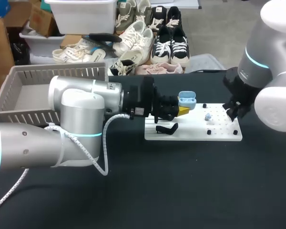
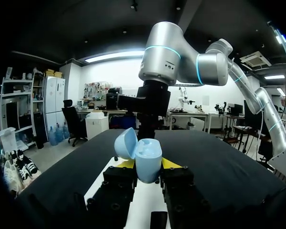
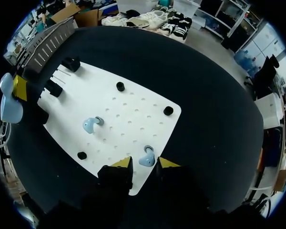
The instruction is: Pick up each earbud case from the left stands, insert the matching earbuds, close the lid, and place the case in the box.
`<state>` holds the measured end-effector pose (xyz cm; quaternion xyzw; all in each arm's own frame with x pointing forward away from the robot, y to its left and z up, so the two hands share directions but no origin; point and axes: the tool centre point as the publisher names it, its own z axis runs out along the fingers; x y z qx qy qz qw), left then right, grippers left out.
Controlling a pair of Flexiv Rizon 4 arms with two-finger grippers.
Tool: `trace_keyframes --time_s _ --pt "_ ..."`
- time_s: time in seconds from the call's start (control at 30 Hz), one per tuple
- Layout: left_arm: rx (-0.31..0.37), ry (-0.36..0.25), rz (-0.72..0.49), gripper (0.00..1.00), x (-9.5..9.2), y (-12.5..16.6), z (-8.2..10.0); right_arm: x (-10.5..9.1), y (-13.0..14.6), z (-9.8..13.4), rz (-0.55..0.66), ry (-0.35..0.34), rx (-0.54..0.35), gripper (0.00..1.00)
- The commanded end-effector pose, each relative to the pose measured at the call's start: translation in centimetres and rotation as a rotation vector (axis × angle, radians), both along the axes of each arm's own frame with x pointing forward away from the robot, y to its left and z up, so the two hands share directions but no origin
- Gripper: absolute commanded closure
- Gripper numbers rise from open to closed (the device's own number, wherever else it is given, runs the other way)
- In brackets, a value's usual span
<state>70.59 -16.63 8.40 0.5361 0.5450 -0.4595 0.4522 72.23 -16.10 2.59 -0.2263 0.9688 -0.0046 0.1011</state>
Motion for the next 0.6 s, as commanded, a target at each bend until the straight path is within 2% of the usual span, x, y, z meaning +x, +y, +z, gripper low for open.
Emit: trace_keyframes --time_s 0.03,0.17,0.27,0.43,0.5,0.6 --pt "-0.001 -0.002 0.004 1.00 -0.09 -0.01 -0.05 0.07 0.10 -0.07 -0.005 0.002 -0.003 0.71" --pt "-0.001 -0.002 0.004 1.00 -0.09 -0.01 -0.05 0.06 0.10 -0.10 -0.008 0.003 -0.002 0.74" --pt "-0.001 -0.002 0.004 1.00 -0.09 -0.01 -0.05 0.06 0.07 -0.15 -0.009 0.005 -0.001 0.82" --pt "-0.001 -0.002 0.004 1.00 -0.09 -0.01 -0.05 0.07 -0.10 -0.18 -0.014 0.008 -0.001 0.89" --pt "-0.001 -0.002 0.004 1.00 -0.09 -0.01 -0.05 0.05 -0.13 -0.14 -0.016 0.009 -0.001 0.98" --pt "-0.001 -0.002 0.004 1.00 -0.09 -0.01 -0.05 -0.04 -0.17 -0.08 -0.017 0.011 -0.001 1.00"
